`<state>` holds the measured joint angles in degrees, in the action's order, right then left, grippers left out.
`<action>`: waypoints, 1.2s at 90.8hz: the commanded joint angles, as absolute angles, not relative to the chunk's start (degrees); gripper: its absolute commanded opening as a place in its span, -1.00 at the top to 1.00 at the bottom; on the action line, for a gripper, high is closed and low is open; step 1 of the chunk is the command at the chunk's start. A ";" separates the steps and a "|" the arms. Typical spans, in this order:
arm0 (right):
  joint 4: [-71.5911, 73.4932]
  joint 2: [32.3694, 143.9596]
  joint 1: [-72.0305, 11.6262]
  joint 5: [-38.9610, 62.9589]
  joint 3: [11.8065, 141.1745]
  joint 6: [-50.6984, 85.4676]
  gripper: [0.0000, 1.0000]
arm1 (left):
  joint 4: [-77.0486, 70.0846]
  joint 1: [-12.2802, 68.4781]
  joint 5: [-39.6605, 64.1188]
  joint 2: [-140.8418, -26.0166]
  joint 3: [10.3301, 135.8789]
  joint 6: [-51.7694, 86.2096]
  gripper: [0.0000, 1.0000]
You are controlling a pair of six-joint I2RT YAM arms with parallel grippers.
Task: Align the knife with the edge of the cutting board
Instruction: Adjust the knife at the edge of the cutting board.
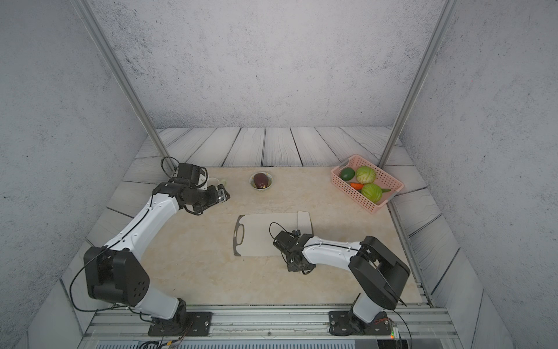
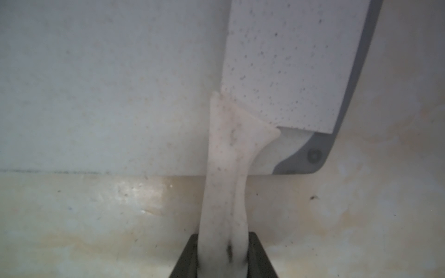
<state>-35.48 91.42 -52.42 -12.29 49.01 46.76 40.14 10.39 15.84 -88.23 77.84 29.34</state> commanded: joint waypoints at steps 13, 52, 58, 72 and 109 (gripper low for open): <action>-38.04 91.05 -52.44 -13.74 50.31 48.09 0.76 | 41.13 10.55 15.29 -88.77 78.86 28.45 -0.97; -38.25 90.77 -52.43 -13.91 50.63 48.34 0.98 | 41.13 10.55 15.21 -88.86 78.83 28.48 -0.97; -38.08 90.86 -52.41 -13.77 50.55 48.34 0.97 | 41.14 10.56 15.21 -88.86 78.84 28.45 -0.97; -37.93 90.88 -52.43 -13.70 50.29 48.41 0.72 | 41.13 10.60 15.21 -88.81 78.88 28.47 -0.97; -37.71 90.19 -52.40 -13.71 49.61 48.43 0.24 | 41.14 10.56 15.29 -88.74 78.84 28.43 -0.97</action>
<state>-36.58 91.39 -52.42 -12.56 49.43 47.97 40.14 10.39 15.81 -88.25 77.84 29.34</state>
